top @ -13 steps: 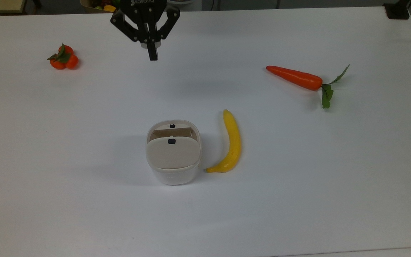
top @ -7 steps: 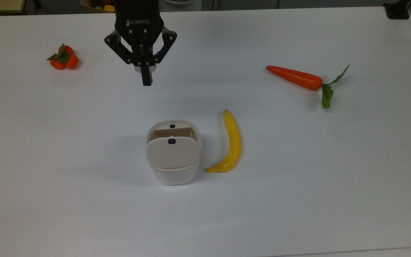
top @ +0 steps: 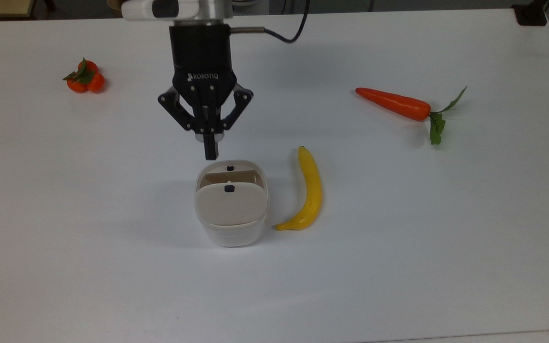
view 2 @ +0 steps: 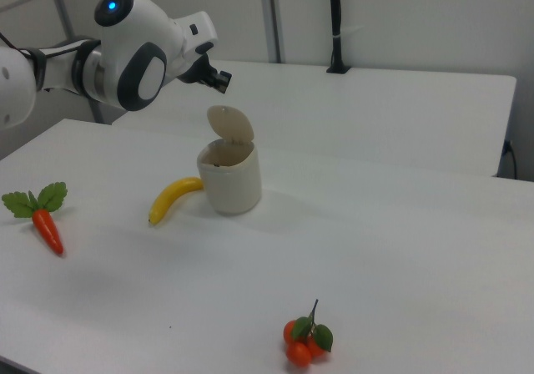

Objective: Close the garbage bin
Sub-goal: 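Move the gripper toward the open lid of the white bin, then push the raised lid down onto the bin rim with the gripper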

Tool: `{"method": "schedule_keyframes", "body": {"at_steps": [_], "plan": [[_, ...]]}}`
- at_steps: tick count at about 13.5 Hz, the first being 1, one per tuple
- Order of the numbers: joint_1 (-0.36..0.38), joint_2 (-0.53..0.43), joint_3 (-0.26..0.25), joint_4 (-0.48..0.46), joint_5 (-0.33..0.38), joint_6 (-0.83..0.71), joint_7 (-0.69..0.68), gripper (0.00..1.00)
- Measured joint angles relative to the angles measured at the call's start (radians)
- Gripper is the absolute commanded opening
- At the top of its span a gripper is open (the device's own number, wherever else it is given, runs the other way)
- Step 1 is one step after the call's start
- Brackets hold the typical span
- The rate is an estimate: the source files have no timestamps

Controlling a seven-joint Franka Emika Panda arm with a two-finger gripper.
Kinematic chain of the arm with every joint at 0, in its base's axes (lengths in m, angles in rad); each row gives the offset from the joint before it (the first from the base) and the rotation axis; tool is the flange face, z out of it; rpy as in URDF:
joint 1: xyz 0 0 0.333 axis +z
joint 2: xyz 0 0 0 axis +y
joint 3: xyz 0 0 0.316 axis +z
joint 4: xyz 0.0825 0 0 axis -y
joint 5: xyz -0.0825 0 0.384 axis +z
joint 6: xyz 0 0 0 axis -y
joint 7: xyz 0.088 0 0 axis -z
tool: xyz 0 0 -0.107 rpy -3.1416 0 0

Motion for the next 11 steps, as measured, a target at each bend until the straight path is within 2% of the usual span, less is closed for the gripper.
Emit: {"method": "schedule_keyframes", "body": {"at_steps": [7, 11], "plan": [[0.018, 0.112, 0.001, 0.052, 0.000, 0.120, 0.007, 0.00], [0.019, 0.149, 0.001, 0.067, 0.000, 0.124, 0.007, 0.00]]}}
